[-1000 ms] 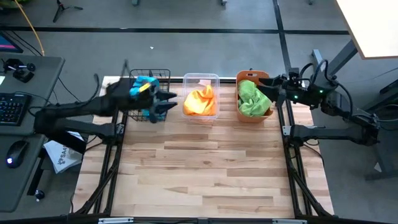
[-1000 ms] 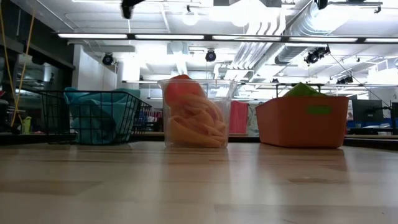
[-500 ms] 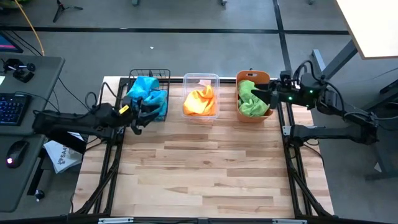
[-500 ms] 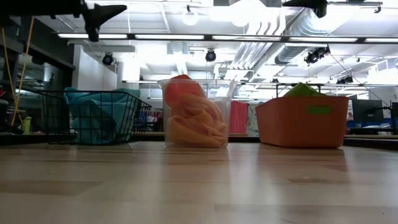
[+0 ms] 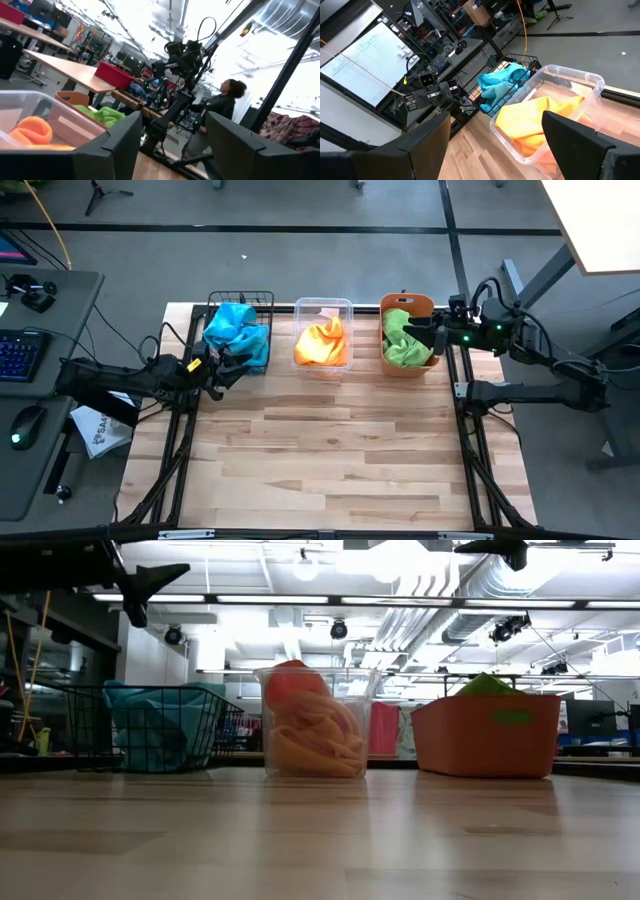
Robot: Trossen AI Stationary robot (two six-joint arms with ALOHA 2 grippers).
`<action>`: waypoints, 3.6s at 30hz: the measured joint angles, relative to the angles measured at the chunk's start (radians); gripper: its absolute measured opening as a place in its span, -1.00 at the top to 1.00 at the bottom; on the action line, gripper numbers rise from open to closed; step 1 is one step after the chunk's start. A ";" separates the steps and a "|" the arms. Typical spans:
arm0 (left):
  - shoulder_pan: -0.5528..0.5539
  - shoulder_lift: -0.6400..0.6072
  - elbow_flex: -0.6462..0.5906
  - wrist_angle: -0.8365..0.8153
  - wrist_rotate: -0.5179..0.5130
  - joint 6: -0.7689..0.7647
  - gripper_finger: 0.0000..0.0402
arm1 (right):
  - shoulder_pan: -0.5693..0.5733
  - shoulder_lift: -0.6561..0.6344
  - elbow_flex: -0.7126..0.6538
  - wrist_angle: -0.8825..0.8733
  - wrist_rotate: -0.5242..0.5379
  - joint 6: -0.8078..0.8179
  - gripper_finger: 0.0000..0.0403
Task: Sort microfiber towel by color & place in baskets
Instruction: Return to Home Position
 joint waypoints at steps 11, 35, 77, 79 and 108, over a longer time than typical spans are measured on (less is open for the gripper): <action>0.000 -0.007 0.000 0.025 0.006 0.000 -0.03 | 0.000 0.000 0.000 -0.002 -0.009 0.054 -0.54; 0.001 -0.007 0.000 0.022 0.008 0.000 -0.03 | 0.000 -0.001 0.000 -0.018 -0.068 0.128 -0.54; 0.000 -0.007 0.001 -0.159 0.141 0.108 0.94 | 0.188 -0.180 -0.091 -0.216 -0.110 0.002 0.97; 0.000 -0.007 0.001 -0.167 0.142 0.113 0.97 | 0.195 -0.181 -0.111 -0.209 -0.111 0.023 0.98; 0.003 -0.091 -0.149 -0.201 0.084 0.035 1.00 | 0.232 -0.287 -0.154 -0.179 -0.087 0.025 1.00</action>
